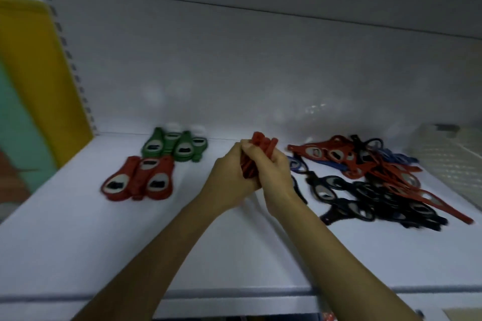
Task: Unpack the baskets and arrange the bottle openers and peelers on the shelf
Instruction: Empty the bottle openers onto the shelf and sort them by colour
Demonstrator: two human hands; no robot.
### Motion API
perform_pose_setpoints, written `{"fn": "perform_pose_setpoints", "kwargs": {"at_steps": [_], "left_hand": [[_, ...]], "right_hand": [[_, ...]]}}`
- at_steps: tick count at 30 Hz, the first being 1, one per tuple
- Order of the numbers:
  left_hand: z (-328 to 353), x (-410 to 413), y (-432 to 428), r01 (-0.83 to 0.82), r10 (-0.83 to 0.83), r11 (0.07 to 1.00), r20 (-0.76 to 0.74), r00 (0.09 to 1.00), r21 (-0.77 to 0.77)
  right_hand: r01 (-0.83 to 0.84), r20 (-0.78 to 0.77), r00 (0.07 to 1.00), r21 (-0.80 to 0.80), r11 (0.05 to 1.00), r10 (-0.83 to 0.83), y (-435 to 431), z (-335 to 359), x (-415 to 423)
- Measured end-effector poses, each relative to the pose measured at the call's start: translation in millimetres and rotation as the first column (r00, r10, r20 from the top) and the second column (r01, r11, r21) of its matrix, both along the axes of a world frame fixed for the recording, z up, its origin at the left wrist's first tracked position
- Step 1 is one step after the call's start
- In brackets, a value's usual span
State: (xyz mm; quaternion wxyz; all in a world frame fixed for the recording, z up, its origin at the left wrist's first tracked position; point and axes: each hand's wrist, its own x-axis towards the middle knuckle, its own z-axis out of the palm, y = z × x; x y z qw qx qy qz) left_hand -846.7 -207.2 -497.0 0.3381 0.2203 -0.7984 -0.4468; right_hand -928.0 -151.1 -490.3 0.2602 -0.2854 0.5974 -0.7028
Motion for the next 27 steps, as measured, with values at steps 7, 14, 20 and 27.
{"fn": "perform_pose_setpoints", "kwargs": {"at_steps": [7, 14, 20, 27], "left_hand": [[-11, 50, 8, 0.313, 0.217, 0.499, -0.466, 0.858, 0.808], [-5, 46, 14, 0.410, 0.529, 0.237, -0.471, 0.706, 0.881], [-7, 34, 20, 0.317, 0.508, 0.309, -0.437, 0.742, 0.897], [-13, 28, 22, -0.014, 0.505, 0.662, -0.432, 0.747, 0.750]], "right_hand": [[-0.068, 0.121, 0.988, -0.190, 0.980, 0.092, -17, 2, 54], [-0.089, 0.040, 0.994, -0.227, 0.970, 0.101, -17, -6, 72], [-0.082, 0.045, 0.995, -0.143, 0.986, 0.089, -12, -4, 66], [-0.081, 0.556, 0.812, -0.198, 0.977, 0.180, -11, 9, 63]]}}
